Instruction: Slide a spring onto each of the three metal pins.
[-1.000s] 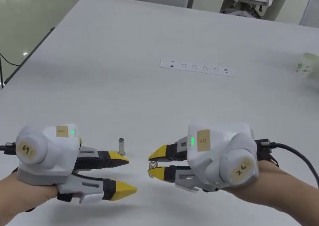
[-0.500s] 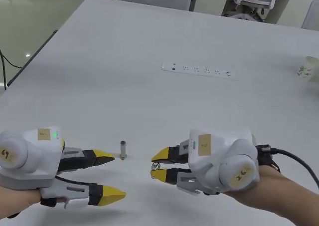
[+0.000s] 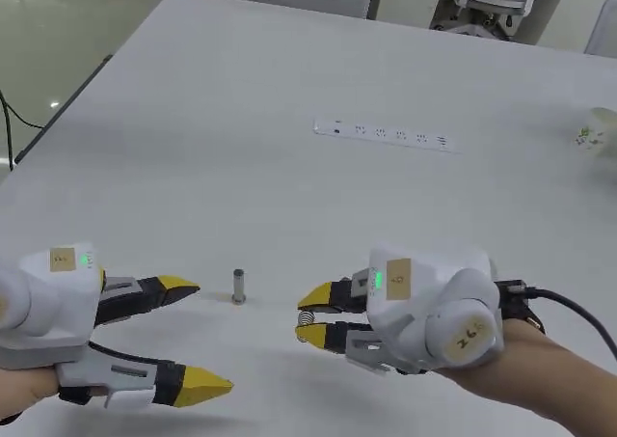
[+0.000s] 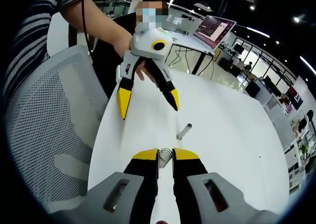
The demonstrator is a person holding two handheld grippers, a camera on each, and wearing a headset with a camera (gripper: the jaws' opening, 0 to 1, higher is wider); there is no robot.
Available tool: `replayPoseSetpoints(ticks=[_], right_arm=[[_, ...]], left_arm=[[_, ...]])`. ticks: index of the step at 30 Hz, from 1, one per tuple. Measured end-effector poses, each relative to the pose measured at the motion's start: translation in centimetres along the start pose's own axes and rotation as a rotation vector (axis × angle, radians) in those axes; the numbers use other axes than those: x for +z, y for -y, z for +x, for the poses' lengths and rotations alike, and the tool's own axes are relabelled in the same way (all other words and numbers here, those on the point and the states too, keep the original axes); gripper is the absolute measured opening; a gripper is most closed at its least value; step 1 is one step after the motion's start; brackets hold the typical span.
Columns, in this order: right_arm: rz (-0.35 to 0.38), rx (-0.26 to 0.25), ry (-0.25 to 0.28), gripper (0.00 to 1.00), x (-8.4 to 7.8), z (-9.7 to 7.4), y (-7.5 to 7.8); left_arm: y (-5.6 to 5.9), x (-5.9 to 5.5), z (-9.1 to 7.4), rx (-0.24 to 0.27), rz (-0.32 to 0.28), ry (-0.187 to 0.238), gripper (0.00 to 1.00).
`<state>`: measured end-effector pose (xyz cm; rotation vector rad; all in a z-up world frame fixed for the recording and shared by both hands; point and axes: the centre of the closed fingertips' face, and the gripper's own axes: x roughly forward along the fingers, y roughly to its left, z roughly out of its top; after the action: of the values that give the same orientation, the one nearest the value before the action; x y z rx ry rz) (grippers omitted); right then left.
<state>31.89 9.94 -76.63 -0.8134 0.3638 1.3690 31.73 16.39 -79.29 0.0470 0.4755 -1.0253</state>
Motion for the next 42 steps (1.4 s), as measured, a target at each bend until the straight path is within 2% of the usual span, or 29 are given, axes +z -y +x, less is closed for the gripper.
replayPoseSetpoints(ticks=[5,11,19,30,42], right_arm=[[0.002,-0.006,-0.005,0.07,-0.2,0.0,0.2],[0.006,-0.007,-0.009,0.07,-0.3,0.2,0.3],[0.004,-0.012,-0.006,0.07,-0.1,0.6,0.8],[0.008,-0.022,0.006,0.07,0.6,1.3,2.3],[0.020,-0.047,0.041,0.07,2.5,2.5,4.6]], left_arm=[[-0.2,0.0,-0.4,0.014,-0.002,0.017,0.83],[-0.4,0.1,-0.6,0.033,-0.023,0.042,0.98],[-0.6,-0.1,-0.8,0.041,-0.027,0.042,0.98],[-0.9,0.1,-1.1,0.056,-0.024,0.052,0.98],[-0.8,0.1,-1.1,0.057,-0.026,0.052,0.98]])
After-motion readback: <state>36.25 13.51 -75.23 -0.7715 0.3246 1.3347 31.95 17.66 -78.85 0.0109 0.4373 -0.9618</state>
